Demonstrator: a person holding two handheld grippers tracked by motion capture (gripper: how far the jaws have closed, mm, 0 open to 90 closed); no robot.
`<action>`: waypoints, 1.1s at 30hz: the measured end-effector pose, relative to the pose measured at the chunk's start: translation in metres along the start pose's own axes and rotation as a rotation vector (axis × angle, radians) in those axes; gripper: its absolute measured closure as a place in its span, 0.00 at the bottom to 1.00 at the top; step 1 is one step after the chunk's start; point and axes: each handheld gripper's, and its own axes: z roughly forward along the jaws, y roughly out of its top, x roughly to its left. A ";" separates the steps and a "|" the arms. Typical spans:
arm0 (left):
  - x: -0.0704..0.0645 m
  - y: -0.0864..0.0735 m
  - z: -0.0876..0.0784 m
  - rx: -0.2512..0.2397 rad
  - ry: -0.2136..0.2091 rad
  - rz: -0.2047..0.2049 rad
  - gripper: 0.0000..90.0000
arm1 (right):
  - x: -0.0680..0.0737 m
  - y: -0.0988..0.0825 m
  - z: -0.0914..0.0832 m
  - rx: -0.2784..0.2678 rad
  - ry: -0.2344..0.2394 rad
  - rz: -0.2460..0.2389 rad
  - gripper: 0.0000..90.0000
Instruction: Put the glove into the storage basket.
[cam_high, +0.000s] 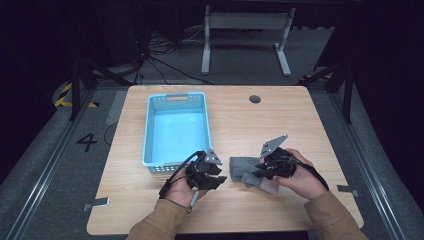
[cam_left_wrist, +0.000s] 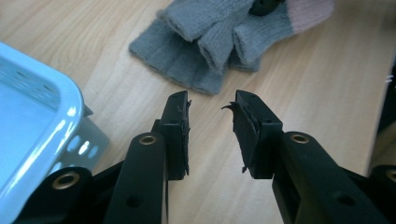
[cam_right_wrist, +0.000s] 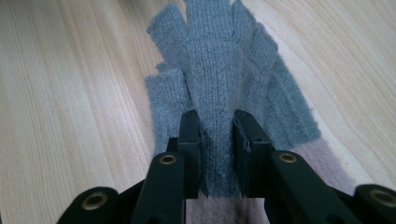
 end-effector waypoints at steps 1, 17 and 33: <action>0.000 0.000 0.002 -0.004 0.007 0.001 0.73 | 0.001 0.000 0.002 0.009 0.002 0.010 0.83; -0.004 0.001 0.027 0.054 -0.039 0.033 0.71 | -0.001 -0.015 -0.024 -0.007 -0.048 0.039 0.63; -0.004 -0.001 0.035 0.101 -0.082 0.032 0.72 | -0.017 -0.063 -0.041 0.031 -0.115 0.130 0.69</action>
